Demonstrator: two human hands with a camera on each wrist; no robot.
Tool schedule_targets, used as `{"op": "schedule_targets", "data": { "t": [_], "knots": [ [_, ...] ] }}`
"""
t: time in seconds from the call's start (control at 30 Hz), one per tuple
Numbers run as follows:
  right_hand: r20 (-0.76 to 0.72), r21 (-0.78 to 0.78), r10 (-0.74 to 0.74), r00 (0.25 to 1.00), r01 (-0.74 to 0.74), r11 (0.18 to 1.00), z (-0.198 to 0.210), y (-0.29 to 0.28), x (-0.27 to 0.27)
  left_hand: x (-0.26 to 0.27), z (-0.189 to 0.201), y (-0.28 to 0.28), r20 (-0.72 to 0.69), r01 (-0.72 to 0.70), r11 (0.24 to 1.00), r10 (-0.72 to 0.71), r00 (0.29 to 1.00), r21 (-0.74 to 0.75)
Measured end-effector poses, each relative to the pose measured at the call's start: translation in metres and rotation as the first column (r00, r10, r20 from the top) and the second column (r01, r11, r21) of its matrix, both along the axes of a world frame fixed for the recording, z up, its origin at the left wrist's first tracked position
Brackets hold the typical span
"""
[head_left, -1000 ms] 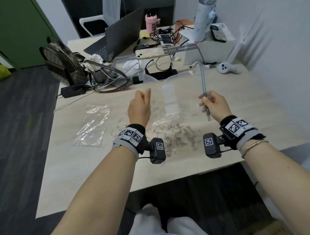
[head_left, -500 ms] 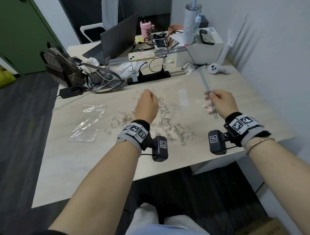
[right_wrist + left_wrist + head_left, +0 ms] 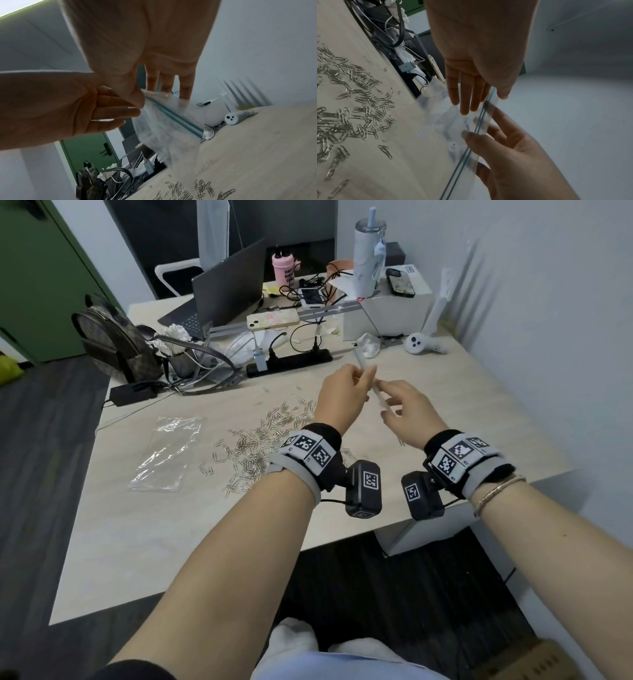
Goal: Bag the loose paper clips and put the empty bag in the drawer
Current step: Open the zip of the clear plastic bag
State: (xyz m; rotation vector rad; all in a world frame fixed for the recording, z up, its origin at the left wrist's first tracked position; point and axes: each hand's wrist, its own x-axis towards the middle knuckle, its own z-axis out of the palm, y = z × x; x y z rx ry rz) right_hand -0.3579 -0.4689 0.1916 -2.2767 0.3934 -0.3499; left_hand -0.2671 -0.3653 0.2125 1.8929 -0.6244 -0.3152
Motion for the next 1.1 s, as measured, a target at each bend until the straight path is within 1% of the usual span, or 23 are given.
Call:
{"op": "schedule_targets", "data": {
  "t": [0.1,0.17,0.27,0.33,0.47,0.57,0.67,0.87,0.93,1.0,1.1],
  "knots": [
    [-0.015,-0.015,0.035,0.999,-0.035,0.999,0.000,0.002,-0.001,-0.003,-0.002,0.003,0.006,-0.032,0.999,0.032,0.999,0.000],
    [0.012,0.024,0.034,0.999,-0.035,0.999,0.001,0.003,-0.002,-0.004,-0.002,0.004,-0.001,-0.039,0.999,0.039,0.999,0.006],
    [0.082,0.071,0.003,0.997,-0.009,0.997,0.002,0.002,0.000,-0.009,-0.002,0.004,-0.012,-0.047,0.999,0.046,0.999,-0.028],
    [0.090,0.066,-0.013,0.996,0.007,0.998,0.004,0.001,0.001,-0.008,-0.004,0.002,-0.018,-0.062,0.997,0.061,0.998,-0.044],
    [0.115,0.052,-0.051,0.992,0.045,0.998,0.007,-0.002,0.004,-0.008,-0.002,-0.003,0.009,-0.052,0.999,0.052,0.999,-0.014],
    [0.155,0.068,-0.106,0.982,0.097,0.993,0.010,-0.004,0.006,-0.009,-0.002,-0.005,0.016,-0.060,0.998,0.060,0.998,-0.023],
    [0.152,0.089,-0.135,0.979,0.122,0.988,0.015,-0.006,0.006,-0.008,-0.005,-0.004,0.047,-0.062,0.998,0.062,0.997,-0.013],
    [0.140,0.012,-0.116,0.983,0.116,0.993,0.010,-0.007,0.007,-0.010,-0.003,-0.003,0.049,-0.023,1.000,0.023,0.999,-0.004],
    [0.126,0.056,-0.160,0.979,0.154,0.986,0.006,-0.009,0.008,-0.010,-0.003,-0.002,0.039,-0.008,1.000,0.008,0.999,0.011],
    [0.114,0.102,-0.222,0.968,0.210,0.972,0.003,-0.014,0.008,-0.006,-0.007,0.001,0.029,-0.031,0.998,0.029,0.999,0.058],
    [0.116,0.090,-0.280,0.953,0.270,0.959,0.003,-0.020,0.008,-0.001,-0.014,0.006,0.134,-0.136,0.985,0.121,0.984,0.110]
  ]
}}
